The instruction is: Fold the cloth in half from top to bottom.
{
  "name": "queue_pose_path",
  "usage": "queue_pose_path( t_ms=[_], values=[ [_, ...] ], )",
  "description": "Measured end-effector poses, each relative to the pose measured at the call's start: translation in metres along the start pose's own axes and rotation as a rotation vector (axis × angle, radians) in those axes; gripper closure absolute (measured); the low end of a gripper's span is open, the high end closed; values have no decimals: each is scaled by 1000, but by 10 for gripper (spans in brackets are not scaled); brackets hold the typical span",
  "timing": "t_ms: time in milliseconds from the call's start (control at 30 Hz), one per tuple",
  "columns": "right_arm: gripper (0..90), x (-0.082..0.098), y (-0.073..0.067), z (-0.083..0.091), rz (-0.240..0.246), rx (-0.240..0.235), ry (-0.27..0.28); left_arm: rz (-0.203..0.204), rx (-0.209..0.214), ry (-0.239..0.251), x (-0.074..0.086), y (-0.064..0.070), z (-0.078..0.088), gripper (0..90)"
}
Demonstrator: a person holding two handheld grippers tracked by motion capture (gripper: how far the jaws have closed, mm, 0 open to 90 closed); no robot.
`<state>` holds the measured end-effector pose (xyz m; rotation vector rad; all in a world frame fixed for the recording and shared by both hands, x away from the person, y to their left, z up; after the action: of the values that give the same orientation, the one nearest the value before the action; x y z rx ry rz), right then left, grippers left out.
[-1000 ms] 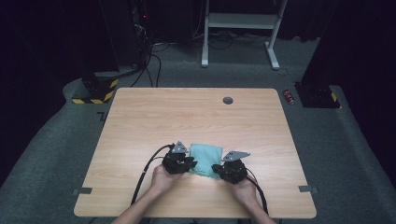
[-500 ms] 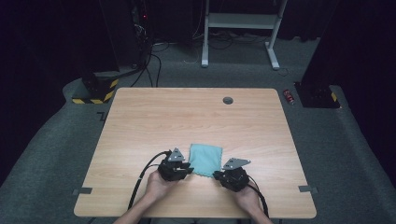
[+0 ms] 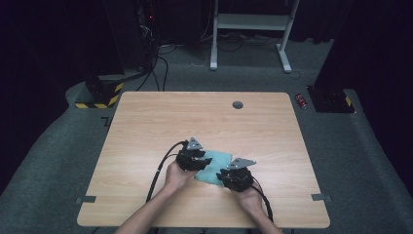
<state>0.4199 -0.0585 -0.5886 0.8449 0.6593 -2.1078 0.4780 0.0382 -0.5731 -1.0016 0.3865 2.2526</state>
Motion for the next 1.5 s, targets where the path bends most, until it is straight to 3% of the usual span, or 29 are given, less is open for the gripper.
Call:
queue_pose_path(
  t_ms=[100,133,233,333,433,533,633,800,1000,1200,1333,1400,1500],
  values=[
    [721,1,0,1,1,-6,-6,26,-10,-41,7,-10,-10,560],
    [720,1,0,1,10,-4,-5,46,-3,-26,7,-14,-9,578],
    [715,1,-1,0,40,12,-10,45,-72,-45,10,-28,-5,561],
    [706,0,0,0,33,0,-14,93,-67,-34,17,-33,4,551],
    [686,-5,5,2,13,-1,-8,91,-52,1,19,-24,14,547],
    [686,-27,17,3,-11,24,37,42,-24,3,24,-6,19,538],
    [688,-41,27,-4,-30,39,47,19,-18,5,28,2,20,537],
    [669,-45,40,-19,-48,62,24,1,-82,-3,39,-3,21,532],
    [638,-32,54,-20,-79,79,0,2,-95,19,47,-7,29,526],
    [608,-33,53,-14,-55,95,-3,10,-94,14,50,-6,32,522],
    [601,-36,52,-2,-57,95,25,40,-82,12,49,-10,39,516],
    [599,-37,52,6,-53,95,36,63,-75,39,45,-13,45,515],
    [596,-37,52,19,-42,102,60,128,-65,85,41,-22,59,508]
  ],
)
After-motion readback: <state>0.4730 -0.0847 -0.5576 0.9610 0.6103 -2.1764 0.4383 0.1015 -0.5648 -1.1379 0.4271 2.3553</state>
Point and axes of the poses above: each handheld gripper's, and its own axes: z roughly backward along the jaws, x roughly out of its underside, y roughly to its right, the point moved 10 cm from there along -z, roughly forward along the jaws, and after that the axes turned 7 degrees about -x, right-handed, at the moved point
